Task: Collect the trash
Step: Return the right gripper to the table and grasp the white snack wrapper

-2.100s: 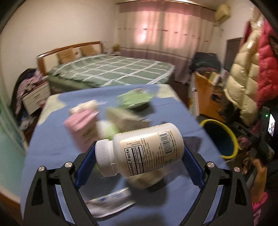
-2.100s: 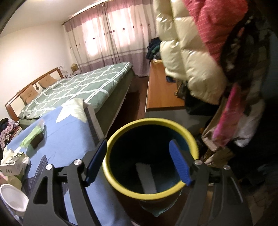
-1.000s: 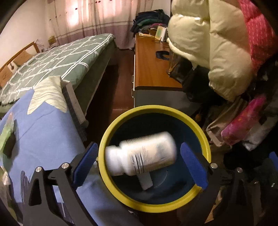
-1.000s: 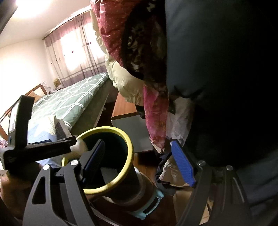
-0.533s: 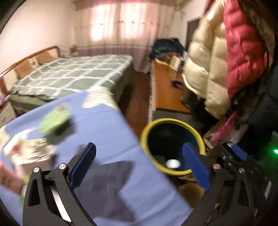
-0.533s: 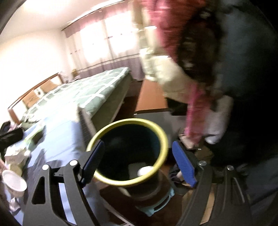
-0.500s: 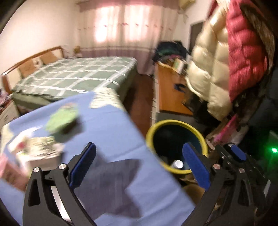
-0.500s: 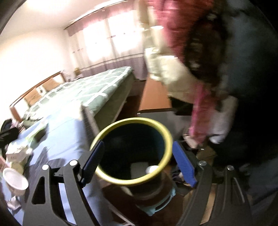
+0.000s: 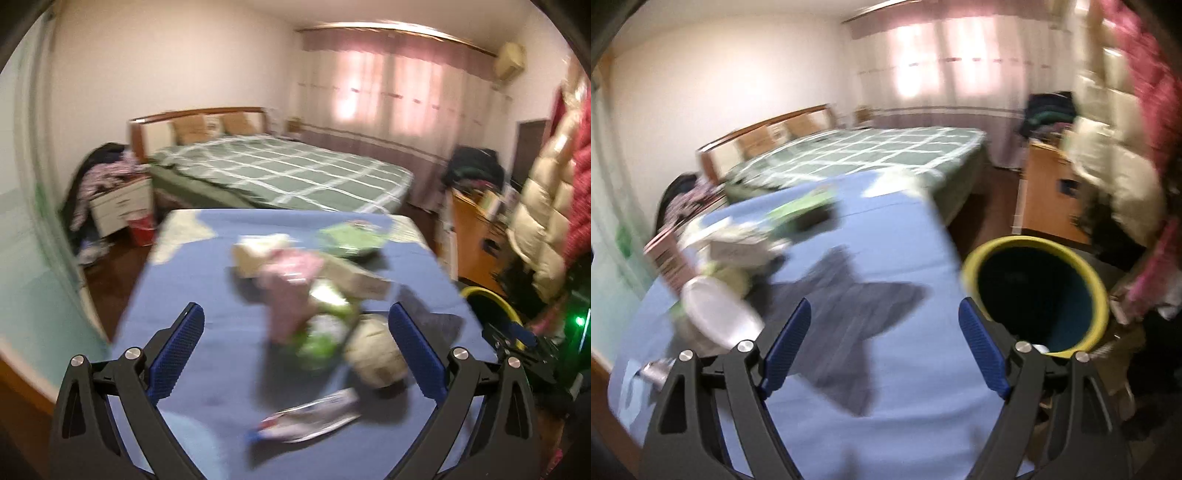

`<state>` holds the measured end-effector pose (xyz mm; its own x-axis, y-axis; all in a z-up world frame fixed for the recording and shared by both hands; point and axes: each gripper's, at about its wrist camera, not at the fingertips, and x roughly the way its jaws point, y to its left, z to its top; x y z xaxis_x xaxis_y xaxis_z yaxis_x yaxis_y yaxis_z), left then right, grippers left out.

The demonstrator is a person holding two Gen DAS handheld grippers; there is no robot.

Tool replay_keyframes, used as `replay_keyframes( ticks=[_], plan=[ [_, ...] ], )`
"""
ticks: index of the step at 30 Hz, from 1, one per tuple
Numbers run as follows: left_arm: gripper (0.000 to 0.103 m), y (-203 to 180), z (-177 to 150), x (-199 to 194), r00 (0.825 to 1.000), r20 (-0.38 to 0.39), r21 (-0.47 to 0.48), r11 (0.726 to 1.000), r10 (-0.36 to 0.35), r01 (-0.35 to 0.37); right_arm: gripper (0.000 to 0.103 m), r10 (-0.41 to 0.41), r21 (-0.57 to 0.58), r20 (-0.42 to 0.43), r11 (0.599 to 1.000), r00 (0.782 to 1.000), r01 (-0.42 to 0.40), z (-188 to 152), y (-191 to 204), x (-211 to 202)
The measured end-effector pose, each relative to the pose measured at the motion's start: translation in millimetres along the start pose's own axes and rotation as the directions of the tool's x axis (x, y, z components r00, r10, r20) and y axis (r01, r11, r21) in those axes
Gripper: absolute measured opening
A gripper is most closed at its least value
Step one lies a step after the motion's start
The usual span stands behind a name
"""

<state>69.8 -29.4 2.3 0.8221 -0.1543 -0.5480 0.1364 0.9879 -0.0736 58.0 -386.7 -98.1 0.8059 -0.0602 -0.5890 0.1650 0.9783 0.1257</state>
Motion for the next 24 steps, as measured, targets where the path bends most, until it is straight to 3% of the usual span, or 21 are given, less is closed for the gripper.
replay_keyframes(
  ticks=[6,11,14,20,24],
  plan=[
    [0.098,72,-20,-31,0.994,0.025,-0.097,0.990,0.108,-0.105,0.078,0.197,-0.110,-0.096,0.972,0.976,-0.208,-22,74,7],
    [0.098,98,-28,-39,0.992,0.026,-0.151,0.982,0.122,-0.116,0.078,0.288,-0.194,-0.155,0.929,0.945,-0.315,-42,122,0],
    [0.098,92,-30,-37,0.992,0.022,-0.156,0.981,0.121,-0.116,0.078,0.341,-0.241,-0.186,0.893,0.921,-0.379,-54,143,-5],
    [0.098,87,-28,-45,0.988,0.045,-0.169,0.976,0.147,-0.137,0.078,0.388,-0.333,-0.262,0.823,0.883,-0.461,-75,185,1],
    [0.098,88,-26,-53,0.984,0.063,-0.176,0.973,0.165,-0.152,0.078,0.371,-0.405,-0.252,0.799,0.894,-0.446,-81,206,6]
  ],
)
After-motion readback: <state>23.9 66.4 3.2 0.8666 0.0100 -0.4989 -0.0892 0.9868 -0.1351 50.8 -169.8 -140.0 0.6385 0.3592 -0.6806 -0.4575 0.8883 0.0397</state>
